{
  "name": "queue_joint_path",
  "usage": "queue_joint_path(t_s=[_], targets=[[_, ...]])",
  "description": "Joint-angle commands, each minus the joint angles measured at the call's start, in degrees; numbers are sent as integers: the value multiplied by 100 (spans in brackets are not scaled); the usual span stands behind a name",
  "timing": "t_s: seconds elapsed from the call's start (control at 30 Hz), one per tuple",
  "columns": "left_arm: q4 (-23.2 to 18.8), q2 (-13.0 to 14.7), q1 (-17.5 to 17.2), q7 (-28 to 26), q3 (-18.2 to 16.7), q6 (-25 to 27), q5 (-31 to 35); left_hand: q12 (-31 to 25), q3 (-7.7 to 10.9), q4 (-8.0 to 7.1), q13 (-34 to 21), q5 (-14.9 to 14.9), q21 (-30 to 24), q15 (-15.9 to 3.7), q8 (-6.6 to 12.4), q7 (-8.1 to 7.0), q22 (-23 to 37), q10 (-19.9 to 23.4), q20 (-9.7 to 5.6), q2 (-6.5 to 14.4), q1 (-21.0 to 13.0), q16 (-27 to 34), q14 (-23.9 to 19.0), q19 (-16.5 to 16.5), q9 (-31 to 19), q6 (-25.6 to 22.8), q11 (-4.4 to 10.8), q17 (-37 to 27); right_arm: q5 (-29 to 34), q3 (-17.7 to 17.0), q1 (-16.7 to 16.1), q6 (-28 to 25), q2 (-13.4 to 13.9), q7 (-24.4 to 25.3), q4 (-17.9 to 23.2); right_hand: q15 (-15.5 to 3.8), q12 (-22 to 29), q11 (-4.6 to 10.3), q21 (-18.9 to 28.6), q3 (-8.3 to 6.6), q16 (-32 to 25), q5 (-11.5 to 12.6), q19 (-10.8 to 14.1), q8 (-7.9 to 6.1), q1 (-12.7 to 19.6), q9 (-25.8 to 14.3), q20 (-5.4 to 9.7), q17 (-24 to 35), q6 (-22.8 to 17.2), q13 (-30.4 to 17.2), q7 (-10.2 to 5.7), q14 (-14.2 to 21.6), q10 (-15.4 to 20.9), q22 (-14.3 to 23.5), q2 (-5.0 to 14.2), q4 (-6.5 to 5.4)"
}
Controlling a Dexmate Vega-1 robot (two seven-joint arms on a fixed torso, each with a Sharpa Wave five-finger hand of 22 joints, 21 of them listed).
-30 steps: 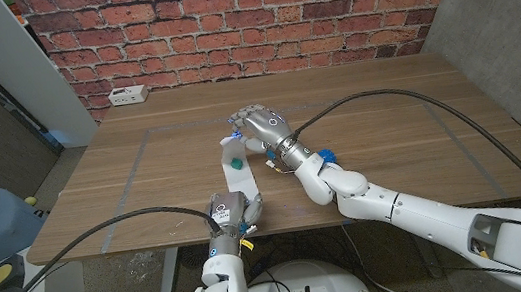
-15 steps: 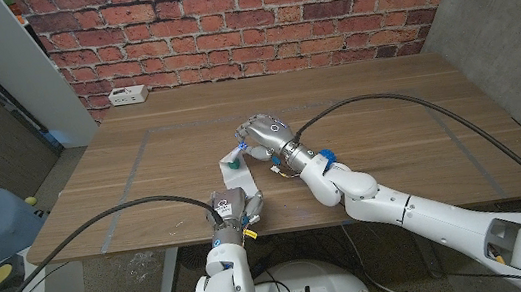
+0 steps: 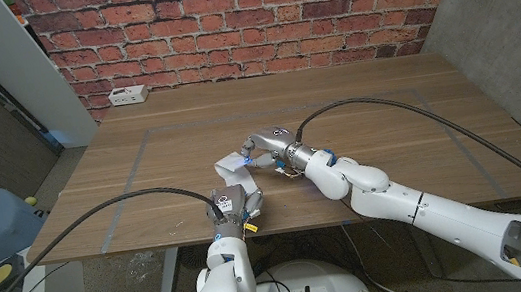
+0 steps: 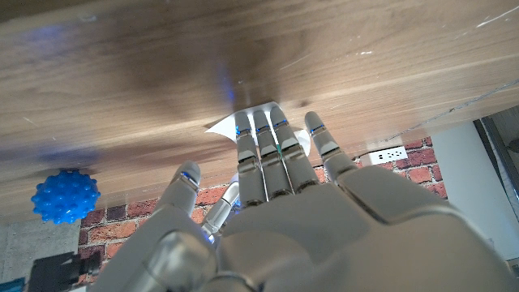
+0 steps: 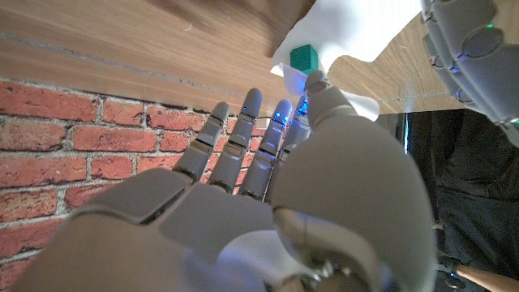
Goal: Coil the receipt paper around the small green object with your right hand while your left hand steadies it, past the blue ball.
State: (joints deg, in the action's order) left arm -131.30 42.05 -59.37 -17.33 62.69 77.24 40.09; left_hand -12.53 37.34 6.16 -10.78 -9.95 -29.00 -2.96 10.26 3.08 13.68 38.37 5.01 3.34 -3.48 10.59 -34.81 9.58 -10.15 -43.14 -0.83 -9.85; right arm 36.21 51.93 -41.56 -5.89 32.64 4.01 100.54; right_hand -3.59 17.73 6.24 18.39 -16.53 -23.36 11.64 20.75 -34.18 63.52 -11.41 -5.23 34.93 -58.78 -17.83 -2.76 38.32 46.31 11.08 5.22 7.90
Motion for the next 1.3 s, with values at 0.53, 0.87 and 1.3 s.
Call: queue_joint_path(t_s=[0.53, 0.87, 1.3], targets=[[-117, 92, -367, -1447, -252, -373, -751, 96, 61, -68, -110, 4, 20, 290, -85, -913, -11, -332, 231, 96, 43, 62, 95, -198, -43, 1331, -101, -64, 1010, 471, 464, 221, 12, -996, -17, -920, 194, 133, 66, 69, -527, 8, 142, 187, 84, 62, 147, 740, -69, -221, -236, -18, 229, 57, 10, 91], [606, -1, -1575, -3773, -1105, -2764, -364, -477, 18, -25, -496, -17, -638, 125, 347, -599, 72, 618, 184, 236, -109, 818, -1637, 797, -70, 1254, -213, -328, 1389, 582, 496, 43, -131, -1129, -140, -927, 181, 139, 56, 51, -477, 19, 111, 230, 112, 78, 160, 736, -111, -245, -222, -62, 146, 55, -2, 107], [1513, -761, -2400, -4667, -2050, -4465, 836, -1781, -117, 202, -2165, -10, -1468, 82, 1096, 28, 388, 1211, 135, 590, -1246, 2332, -2021, 1025, -860, -316, -148, -1796, 1588, 608, 421, 2, -123, -1100, -79, -930, 162, 172, 51, 1, -367, 39, 96, 292, 156, 93, 146, 696, -184, -278, -165, -125, 35, 51, -13, 126]])
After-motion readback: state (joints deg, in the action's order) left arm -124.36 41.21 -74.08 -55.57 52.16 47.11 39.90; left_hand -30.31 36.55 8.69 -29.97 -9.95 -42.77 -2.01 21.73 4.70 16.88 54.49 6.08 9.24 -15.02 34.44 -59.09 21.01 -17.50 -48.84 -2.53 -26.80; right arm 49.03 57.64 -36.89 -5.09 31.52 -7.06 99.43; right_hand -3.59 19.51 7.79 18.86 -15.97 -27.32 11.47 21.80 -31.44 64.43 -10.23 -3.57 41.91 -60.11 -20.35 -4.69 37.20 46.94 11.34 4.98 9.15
